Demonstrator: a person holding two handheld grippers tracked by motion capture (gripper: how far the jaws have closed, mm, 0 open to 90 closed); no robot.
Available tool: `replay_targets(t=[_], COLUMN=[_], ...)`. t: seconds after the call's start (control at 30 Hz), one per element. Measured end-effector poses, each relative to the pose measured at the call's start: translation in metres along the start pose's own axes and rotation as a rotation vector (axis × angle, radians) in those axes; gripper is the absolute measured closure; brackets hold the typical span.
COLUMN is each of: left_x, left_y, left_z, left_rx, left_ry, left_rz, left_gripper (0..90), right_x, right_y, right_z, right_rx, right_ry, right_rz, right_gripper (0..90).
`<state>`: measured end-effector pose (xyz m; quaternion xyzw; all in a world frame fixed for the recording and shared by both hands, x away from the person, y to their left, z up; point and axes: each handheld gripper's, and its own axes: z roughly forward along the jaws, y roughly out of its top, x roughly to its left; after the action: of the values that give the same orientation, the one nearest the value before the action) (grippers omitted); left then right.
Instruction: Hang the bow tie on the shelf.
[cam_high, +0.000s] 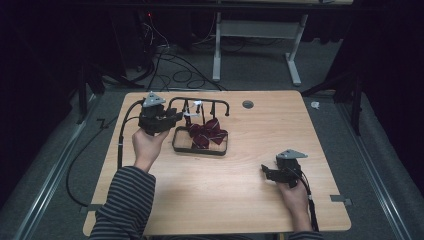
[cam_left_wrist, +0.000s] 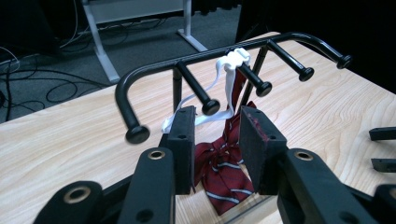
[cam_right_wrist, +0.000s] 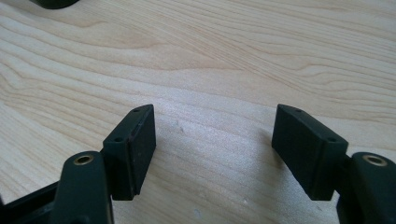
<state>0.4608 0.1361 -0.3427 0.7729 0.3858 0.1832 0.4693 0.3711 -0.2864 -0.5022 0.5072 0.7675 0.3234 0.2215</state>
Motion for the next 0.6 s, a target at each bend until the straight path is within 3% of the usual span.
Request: replay_targets(t=[0.6], left_x=[0.006], left_y=[-0.026], left_z=[-0.02], left_rx=[-0.013], left_ry=[0.001], left_rz=[-0.037], left_gripper=[67.0], right_x=[0.0], right_y=[0.0], right_z=[0.0], right_rx=[0.001], right_ry=[-0.001], right_rz=[0.002], right_gripper=[31.9])
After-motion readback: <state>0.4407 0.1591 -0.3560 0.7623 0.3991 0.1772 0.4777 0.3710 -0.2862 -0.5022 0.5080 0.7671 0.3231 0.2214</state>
